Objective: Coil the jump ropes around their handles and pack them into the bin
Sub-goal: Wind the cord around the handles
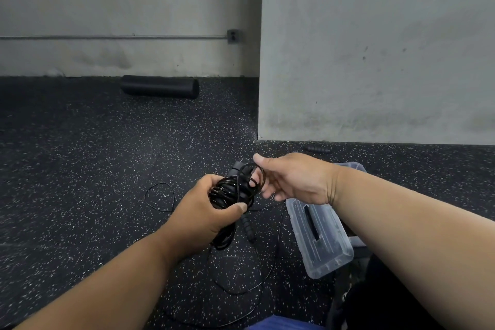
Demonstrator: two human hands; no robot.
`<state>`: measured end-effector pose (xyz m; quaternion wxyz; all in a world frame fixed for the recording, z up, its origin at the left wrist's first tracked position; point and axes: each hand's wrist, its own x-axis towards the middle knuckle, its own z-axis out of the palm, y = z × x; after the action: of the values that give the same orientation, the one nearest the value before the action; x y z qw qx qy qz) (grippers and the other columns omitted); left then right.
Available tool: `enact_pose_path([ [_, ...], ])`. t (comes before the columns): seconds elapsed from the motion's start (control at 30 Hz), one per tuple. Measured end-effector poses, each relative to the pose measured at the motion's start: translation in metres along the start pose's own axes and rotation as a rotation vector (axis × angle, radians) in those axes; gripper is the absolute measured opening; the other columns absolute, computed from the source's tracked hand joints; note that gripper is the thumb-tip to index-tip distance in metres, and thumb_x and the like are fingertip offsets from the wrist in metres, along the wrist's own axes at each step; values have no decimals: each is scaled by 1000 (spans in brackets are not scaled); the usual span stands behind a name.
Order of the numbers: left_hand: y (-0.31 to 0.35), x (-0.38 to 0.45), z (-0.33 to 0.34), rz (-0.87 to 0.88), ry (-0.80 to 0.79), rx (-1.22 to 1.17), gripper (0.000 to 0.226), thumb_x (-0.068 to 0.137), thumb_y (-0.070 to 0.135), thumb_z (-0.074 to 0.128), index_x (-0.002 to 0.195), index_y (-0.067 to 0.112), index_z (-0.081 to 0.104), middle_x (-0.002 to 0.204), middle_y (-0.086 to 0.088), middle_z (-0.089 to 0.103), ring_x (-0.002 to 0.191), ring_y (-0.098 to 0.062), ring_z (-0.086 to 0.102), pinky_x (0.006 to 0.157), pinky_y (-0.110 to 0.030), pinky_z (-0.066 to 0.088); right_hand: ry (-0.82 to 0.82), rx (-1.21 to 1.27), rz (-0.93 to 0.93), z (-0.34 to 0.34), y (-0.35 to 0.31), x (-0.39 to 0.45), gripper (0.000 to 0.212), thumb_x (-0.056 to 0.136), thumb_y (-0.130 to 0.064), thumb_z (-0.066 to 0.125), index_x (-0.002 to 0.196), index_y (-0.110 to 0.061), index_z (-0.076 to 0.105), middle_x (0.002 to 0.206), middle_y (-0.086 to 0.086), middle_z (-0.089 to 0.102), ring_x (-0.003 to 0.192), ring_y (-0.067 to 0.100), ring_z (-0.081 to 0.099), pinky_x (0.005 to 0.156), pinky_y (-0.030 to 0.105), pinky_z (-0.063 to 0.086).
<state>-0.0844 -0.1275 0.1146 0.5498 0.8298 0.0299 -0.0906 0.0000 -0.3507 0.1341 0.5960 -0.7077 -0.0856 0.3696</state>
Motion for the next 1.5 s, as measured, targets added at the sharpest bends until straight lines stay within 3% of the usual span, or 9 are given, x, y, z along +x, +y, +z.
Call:
enact_pose_path([
  [0.2,-1,0,3,-3,-14,18,49,79,31,91,114,39,58,104,3,74,89,-12,74,74,-30,63,70,-184,-91,4,3,-1,31,102,-39,64,74,-27,71,70,-3,59,68,10,51,65,25,39],
  [0.37,0,-1,3,-16,-26,-5,50,79,26,91,115,38,58,107,2,74,93,-14,74,76,-30,63,123,-326,-144,6,-1,-5,28,97,-43,72,75,-25,67,70,-5,61,75,21,48,72,36,38],
  [0.5,1,-2,5,-31,-35,-22,54,77,24,93,116,37,58,104,3,75,92,-12,75,77,-31,63,160,-496,-171,7,-3,-8,28,96,-41,72,80,-21,65,65,-6,53,63,14,42,62,32,35],
  [0.67,5,-1,9,-54,-47,-104,46,80,18,91,115,29,62,96,0,77,80,-10,75,73,-31,63,477,-866,-413,27,-8,-16,26,93,-34,69,76,-21,55,67,-10,58,60,7,50,58,33,44],
  [0.8,8,1,11,-43,-39,-109,43,80,19,90,112,29,62,92,0,78,78,-13,74,71,-34,63,634,-1157,-406,45,-20,-23,29,96,-36,58,74,-30,41,72,-15,42,70,13,49,61,33,37],
  [0.93,13,3,9,-9,-38,-59,44,79,22,90,110,31,60,91,3,76,75,-7,73,66,-27,59,660,-1159,-385,49,-28,-26,40,95,-27,56,69,-36,26,73,-16,34,62,5,37,58,33,27],
  [1.17,16,-3,19,68,122,55,49,77,31,90,110,39,54,96,9,73,81,-1,70,71,-25,60,659,-1292,-585,48,-16,-14,17,88,-18,60,87,-24,44,85,-3,52,70,26,55,57,33,33],
  [1.37,7,-4,14,21,114,61,44,79,29,89,108,37,56,96,6,73,79,-7,72,62,-26,60,393,-891,-513,41,-14,-20,18,85,-18,68,76,-19,53,72,-2,60,68,17,53,60,36,44],
  [1.5,7,-4,17,18,97,115,44,78,34,88,107,38,55,96,8,73,79,-6,71,70,-34,63,322,-789,-469,37,-14,-17,21,80,-14,71,73,-18,52,70,2,60,59,10,46,55,37,44],
])
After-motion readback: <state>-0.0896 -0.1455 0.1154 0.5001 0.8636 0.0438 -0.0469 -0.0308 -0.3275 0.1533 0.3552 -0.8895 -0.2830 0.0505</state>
